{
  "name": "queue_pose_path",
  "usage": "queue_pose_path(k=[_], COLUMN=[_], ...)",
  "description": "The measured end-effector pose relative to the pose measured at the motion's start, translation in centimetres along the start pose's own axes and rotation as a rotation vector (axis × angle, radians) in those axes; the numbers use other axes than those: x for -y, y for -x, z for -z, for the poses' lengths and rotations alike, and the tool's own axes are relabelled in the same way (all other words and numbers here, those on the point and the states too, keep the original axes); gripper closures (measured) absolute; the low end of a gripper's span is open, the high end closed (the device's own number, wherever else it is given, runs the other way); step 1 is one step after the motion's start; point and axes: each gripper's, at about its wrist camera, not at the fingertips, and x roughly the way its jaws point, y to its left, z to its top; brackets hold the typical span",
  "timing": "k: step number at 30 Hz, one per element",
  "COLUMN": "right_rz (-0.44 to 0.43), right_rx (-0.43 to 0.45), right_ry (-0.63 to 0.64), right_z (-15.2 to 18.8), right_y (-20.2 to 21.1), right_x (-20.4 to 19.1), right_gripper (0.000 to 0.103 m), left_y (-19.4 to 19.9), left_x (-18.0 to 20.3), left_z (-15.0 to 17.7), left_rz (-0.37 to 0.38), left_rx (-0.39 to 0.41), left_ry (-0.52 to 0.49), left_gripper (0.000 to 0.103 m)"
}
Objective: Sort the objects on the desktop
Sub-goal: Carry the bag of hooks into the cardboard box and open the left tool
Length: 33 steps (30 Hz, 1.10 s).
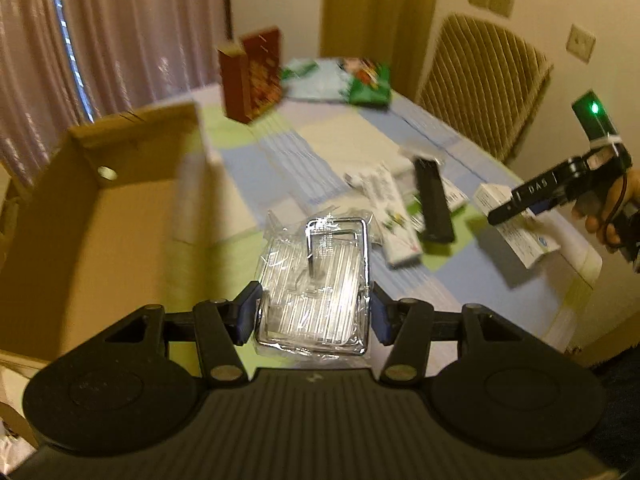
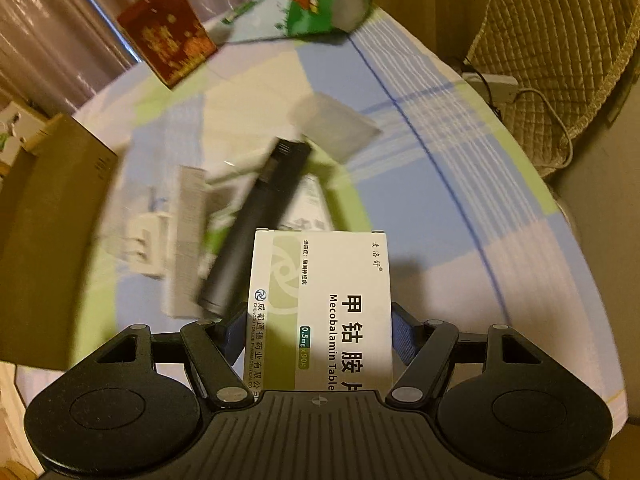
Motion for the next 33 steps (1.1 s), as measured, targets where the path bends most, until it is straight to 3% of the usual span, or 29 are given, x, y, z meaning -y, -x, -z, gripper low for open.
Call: queue_pose_path(k=[8, 11, 16, 23, 33], right_rz=[-0.034, -0.038, -0.035, -0.015, 0.005], right_rx=[0.027, 0.048, 0.06, 0.059, 0.068], right_ry=[0.015, 0.028, 0.02, -0.008, -0.03], right_z=[-0.2, -0.3, -0.2, 0.0, -0.1], right_y=[1.1, 1.5, 1.4, 1.1, 1.4], right_x=[-6.1, -7.8, -9.6, -9.9, -9.7], right_gripper=[0.033, 0.033, 0.033, 0.033, 0.033], left_y=[4.1, 3.2, -0.9, -5.4, -9.0], left_x=[-10.3, -13.3, -17.5, -19.9, -20.3], left_z=[-1.3, -2.0, -2.5, -2.3, -0.9], left_rz=[-0.13, -0.17, -0.155, -0.124, -0.184], left_rx=[0.054, 0.032, -0.07, -0.216, -0.363], left_ry=[-0.071, -0.115, -0.101, -0.077, -0.07], left_gripper=[0.052, 0.052, 0.052, 0.052, 0.051])
